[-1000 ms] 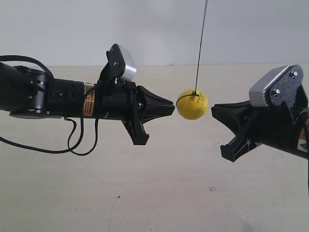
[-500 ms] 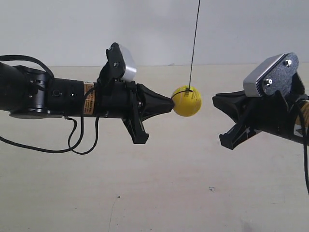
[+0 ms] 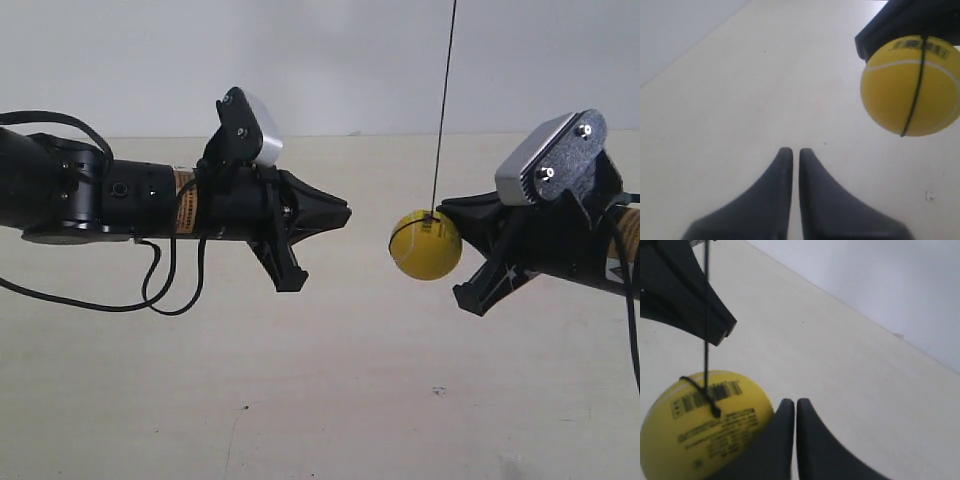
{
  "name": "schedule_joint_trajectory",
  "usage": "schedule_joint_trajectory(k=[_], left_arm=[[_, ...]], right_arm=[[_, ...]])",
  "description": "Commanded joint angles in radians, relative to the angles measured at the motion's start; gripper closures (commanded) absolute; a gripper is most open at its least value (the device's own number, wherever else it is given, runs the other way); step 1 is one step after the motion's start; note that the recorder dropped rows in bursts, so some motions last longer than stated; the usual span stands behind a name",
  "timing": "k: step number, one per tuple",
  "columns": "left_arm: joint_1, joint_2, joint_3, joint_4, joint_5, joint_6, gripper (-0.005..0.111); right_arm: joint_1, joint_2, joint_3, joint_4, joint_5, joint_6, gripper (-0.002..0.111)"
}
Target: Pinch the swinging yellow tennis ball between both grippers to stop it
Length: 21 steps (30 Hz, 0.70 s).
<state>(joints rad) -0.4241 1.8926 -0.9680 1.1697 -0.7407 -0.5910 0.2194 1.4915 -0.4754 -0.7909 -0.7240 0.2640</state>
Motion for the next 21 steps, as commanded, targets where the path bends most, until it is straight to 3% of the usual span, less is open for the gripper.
schedule_joint_trajectory(k=[1, 8, 21], left_arm=[[-0.006, -0.001, -0.041, 0.127, -0.046, -0.132, 0.102], [-0.006, -0.001, -0.064, 0.226, -0.123, -0.202, 0.102], [-0.006, -0.001, -0.085, 0.322, -0.143, -0.261, 0.102]], right_arm=[[0.0, -0.003, -0.004, -0.038, -0.009, 0.025, 0.108], [0.0, -0.003, -0.004, -0.075, -0.009, 0.047, 0.108], [0.0, -0.003, -0.031, -0.209, -0.007, 0.133, 0.108]])
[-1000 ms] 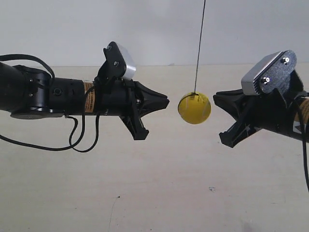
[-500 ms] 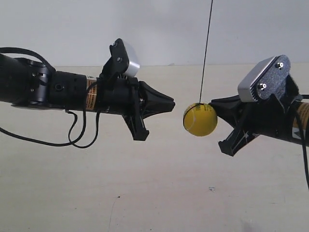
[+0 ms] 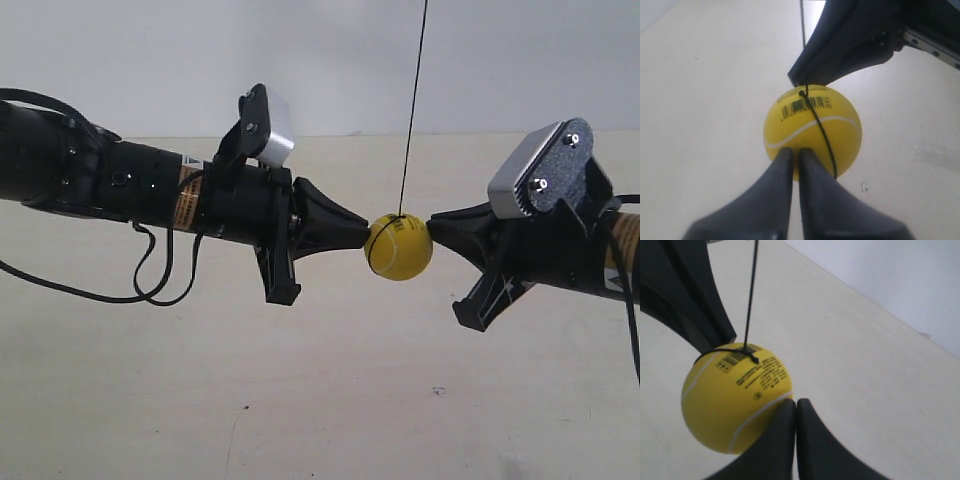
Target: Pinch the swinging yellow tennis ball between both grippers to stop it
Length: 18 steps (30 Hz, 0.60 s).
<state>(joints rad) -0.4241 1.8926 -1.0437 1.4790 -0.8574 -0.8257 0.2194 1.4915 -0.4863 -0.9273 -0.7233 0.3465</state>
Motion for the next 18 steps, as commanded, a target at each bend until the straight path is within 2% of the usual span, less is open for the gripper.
schedule_joint_trajectory(k=[1, 18], left_arm=[[-0.006, -0.001, -0.01, 0.015, -0.029, -0.026, 0.102], [-0.004, -0.001, -0.018, 0.064, -0.039, -0.052, 0.102]], right_arm=[[0.0, -0.003, -0.025, -0.091, -0.004, 0.066, 0.108], [0.0, -0.076, -0.036, -0.116, 0.124, 0.094, 0.108]])
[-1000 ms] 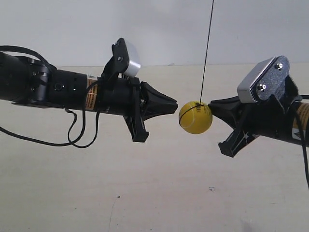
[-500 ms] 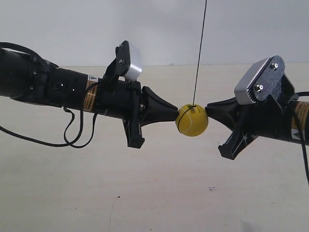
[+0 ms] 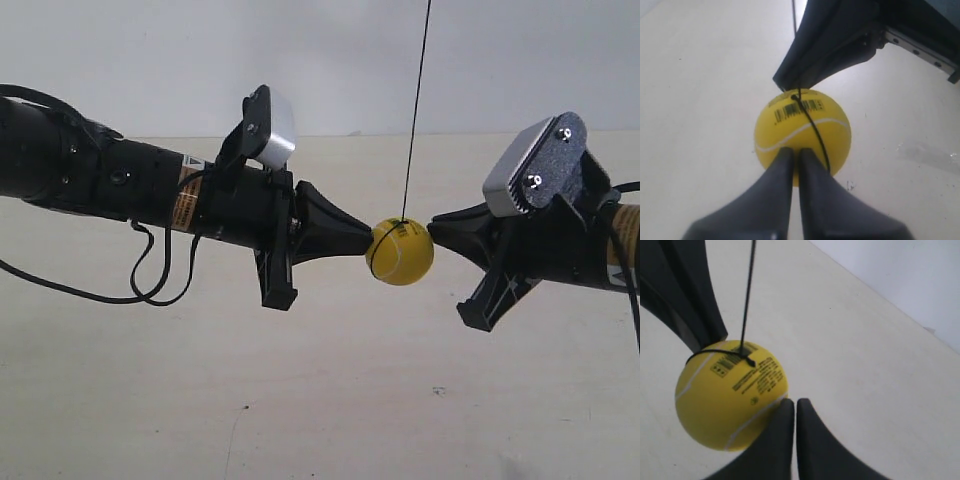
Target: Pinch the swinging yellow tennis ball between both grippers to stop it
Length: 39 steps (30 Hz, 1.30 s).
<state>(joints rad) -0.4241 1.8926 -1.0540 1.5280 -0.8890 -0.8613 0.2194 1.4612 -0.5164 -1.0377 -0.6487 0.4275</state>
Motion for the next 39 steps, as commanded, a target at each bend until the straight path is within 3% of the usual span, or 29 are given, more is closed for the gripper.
schedule_joint_trajectory(k=[1, 6, 12, 39], left_arm=[[-0.004, -0.001, -0.01, 0.023, -0.007, -0.024, 0.102], [0.005, -0.001, -0.039, 0.088, -0.014, -0.099, 0.102], [0.023, -0.001, -0.04, 0.084, -0.042, -0.079, 0.102], [0.023, 0.078, -0.037, -0.057, -0.054, 0.032, 0.102]], right_arm=[[0.0, -0.055, -0.006, -0.013, 0.058, 0.019, 0.108], [0.0, -0.089, -0.006, -0.069, 0.086, 0.076, 0.108], [0.0, -0.091, -0.006, -0.106, 0.073, 0.109, 0.108], [0.0, 0.027, -0.024, -0.023, -0.04, 0.008, 0.108]])
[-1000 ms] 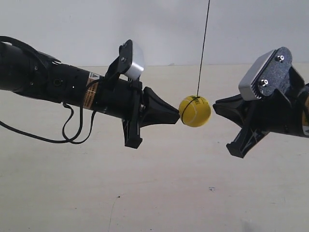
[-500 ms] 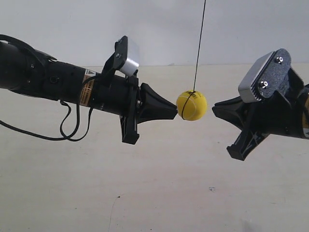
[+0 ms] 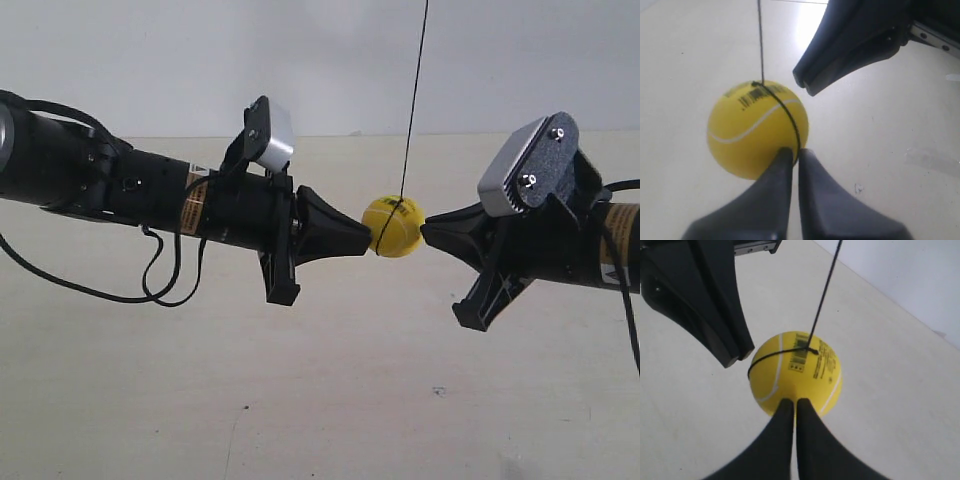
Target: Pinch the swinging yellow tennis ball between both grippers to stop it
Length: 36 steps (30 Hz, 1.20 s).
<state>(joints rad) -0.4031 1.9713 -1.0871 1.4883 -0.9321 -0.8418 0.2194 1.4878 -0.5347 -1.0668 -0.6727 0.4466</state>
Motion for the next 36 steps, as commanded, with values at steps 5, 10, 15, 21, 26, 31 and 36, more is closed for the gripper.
schedule_joint_trajectory(k=[5, 10, 15, 21, 26, 31, 36], left_arm=[[0.002, 0.0, -0.004, -0.017, -0.01, 0.013, 0.102], [0.002, 0.0, -0.004, -0.018, -0.004, 0.013, 0.102], [0.002, -0.003, -0.004, -0.018, 0.025, 0.016, 0.102], [0.002, -0.026, -0.004, -0.02, 0.104, 0.016, 0.102], [0.003, -0.051, -0.004, -0.05, 0.223, 0.027, 0.102], [0.003, -0.038, -0.004, -0.129, 0.147, 0.106, 0.102], [0.003, -0.038, -0.004, -0.136, 0.108, 0.095, 0.102]], right_arm=[[0.0, 0.001, -0.006, 0.006, -0.014, -0.011, 0.108], [0.0, 0.001, -0.006, 0.006, 0.003, -0.017, 0.108], [0.0, 0.001, -0.006, 0.018, 0.03, -0.027, 0.108], [0.0, 0.001, -0.006, 0.025, 0.049, -0.034, 0.108], [0.0, 0.001, -0.006, 0.035, 0.05, -0.045, 0.108], [0.0, 0.001, -0.006, 0.051, 0.041, -0.052, 0.108], [0.0, 0.001, -0.006, 0.051, 0.028, -0.052, 0.108]])
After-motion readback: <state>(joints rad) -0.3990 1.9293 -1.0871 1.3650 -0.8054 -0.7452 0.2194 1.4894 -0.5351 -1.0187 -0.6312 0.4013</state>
